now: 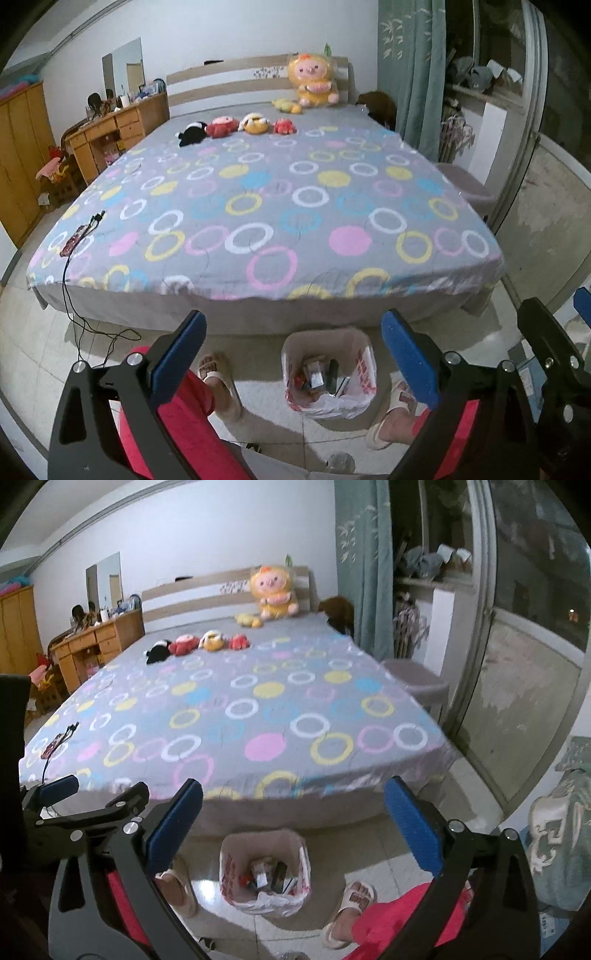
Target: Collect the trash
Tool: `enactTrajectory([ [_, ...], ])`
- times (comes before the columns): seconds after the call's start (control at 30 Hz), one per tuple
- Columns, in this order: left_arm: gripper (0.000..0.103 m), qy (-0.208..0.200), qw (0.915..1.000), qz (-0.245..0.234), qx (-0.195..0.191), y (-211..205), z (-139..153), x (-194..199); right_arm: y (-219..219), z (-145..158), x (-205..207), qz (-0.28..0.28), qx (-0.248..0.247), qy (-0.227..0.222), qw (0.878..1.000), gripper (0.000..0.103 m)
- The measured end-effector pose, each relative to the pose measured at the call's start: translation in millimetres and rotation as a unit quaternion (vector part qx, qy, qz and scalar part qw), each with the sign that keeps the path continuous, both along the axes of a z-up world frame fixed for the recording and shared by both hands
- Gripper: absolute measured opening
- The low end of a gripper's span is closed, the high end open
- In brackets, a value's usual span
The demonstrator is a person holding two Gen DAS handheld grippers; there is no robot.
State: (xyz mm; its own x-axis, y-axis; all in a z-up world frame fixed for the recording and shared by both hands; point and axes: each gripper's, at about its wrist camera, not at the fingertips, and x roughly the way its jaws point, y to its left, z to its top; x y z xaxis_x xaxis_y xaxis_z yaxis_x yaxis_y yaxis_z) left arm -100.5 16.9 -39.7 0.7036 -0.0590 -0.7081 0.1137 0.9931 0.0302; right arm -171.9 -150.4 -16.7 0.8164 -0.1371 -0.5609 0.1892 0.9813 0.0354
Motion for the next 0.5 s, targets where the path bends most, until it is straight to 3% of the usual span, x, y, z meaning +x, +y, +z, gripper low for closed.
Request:
enactTrajectory([
  [0.5,0.095,-0.021,0.9998,0.002,-0.002,5,31,-23,4,32,-33,-0.020,-0.008,-0.035,0.999,0.096],
])
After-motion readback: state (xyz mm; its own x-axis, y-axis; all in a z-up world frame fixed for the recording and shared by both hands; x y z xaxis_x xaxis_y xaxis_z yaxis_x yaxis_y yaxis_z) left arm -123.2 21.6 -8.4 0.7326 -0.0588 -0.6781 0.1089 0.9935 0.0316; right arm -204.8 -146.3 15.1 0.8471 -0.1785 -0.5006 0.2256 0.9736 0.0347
